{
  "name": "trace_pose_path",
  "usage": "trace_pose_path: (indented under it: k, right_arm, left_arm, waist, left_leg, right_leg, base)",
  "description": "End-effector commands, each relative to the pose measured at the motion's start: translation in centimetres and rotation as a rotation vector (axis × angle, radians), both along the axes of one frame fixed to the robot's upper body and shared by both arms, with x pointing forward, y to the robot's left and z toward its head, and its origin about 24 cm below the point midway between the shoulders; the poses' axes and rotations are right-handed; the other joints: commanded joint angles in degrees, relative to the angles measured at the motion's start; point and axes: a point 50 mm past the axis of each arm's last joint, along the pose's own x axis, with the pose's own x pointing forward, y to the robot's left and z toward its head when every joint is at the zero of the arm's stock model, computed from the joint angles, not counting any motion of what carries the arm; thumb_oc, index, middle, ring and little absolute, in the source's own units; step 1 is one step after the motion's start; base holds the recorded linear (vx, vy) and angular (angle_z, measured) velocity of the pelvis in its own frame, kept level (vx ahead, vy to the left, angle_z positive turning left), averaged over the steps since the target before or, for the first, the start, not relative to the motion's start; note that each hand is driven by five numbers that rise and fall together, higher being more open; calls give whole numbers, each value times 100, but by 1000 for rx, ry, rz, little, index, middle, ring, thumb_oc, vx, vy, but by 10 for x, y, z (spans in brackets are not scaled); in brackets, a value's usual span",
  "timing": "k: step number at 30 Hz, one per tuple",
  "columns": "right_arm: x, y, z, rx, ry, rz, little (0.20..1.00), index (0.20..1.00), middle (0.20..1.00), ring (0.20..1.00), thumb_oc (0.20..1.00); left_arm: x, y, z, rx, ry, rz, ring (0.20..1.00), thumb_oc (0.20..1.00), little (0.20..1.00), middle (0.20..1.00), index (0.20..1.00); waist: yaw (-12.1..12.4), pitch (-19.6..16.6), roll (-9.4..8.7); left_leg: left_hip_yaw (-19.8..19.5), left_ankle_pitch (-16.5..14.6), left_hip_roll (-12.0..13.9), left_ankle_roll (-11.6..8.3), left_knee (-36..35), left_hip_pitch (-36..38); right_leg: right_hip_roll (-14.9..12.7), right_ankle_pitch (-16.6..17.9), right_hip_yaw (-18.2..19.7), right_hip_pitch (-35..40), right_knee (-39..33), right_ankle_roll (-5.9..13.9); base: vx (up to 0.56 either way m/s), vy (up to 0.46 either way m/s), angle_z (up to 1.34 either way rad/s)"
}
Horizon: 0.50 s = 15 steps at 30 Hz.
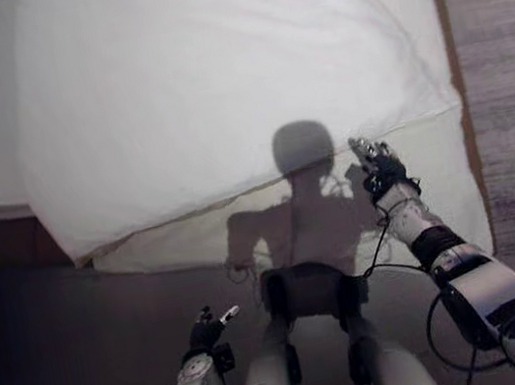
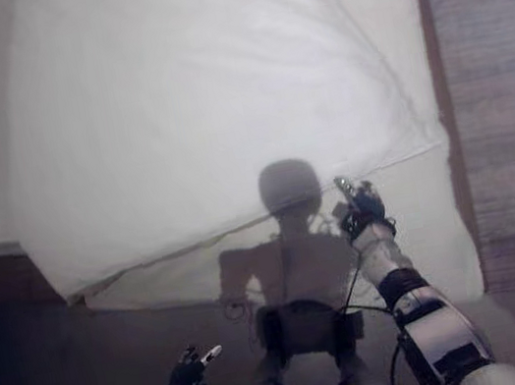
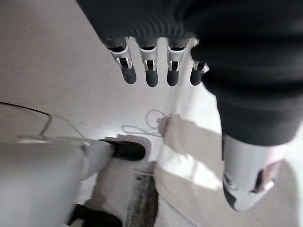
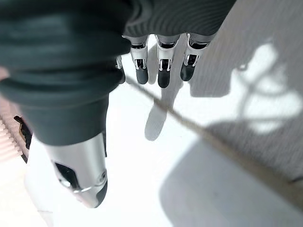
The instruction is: Make the bed
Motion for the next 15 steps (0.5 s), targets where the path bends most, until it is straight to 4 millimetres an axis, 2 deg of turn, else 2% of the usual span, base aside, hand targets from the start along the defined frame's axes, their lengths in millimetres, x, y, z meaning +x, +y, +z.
trace_pose_path:
  k: [1, 2, 3, 10, 15]
  right_arm:
    - [8, -11, 36, 59, -135, -81, 1000, 1000, 1000, 1000, 1000]
    - [8, -11, 36, 59, -135, -81, 1000, 1000, 1000, 1000, 1000]
    - [12, -14, 57, 115, -226, -102, 1000, 1000, 1000, 1000, 1000]
    - [9, -23, 118, 279, -556, -149, 1000, 1000, 1000, 1000, 1000]
    - [9, -28, 141, 255, -604, -179, 1000, 1000, 1000, 1000, 1000]
  left_arm:
    - [4, -11, 2, -28, -21, -12, 1000, 1000, 1000, 1000, 1000]
    - [4, -11, 2, -28, -21, -12, 1000, 1000, 1000, 1000, 1000]
    - [5, -14, 4, -38, -36, -25, 1000, 1000, 1000, 1000, 1000]
    - [11, -22, 10, -63, -77, -49, 1000, 1000, 1000, 1000, 1000]
    - [10, -21, 8, -47, -57, -57, 1000, 1000, 1000, 1000, 1000]
  waist:
    - [95, -2, -21]
    - [94, -2, -21]
    - [150, 80, 45]
    - [242, 198, 170]
    - [276, 248, 177]
  left_leg:
    - [-144, -182, -331, -22, 21, -29]
    - [-145, -182, -332, -22, 21, -31]
    - [-246, -134, -341, -51, 8, -138]
    - [-533, -84, -381, -72, -1, -395]
    - [-614, -67, -365, -86, -5, -488]
  right_leg:
    - [-474, -616, -27, -656, 1230, 607]
    - [-474, -617, -27, -658, 1231, 607]
    - [-496, -661, -113, -764, 1316, 596]
    - [-563, -751, -258, -1014, 1523, 592]
    - [-572, -788, -267, -1140, 1614, 584]
  base:
    - [-5, -19, 30]
    - [-12, -29, 29]
    - [-12, -49, 21]
    - [-1, -33, 23]
    - [4, -14, 11]
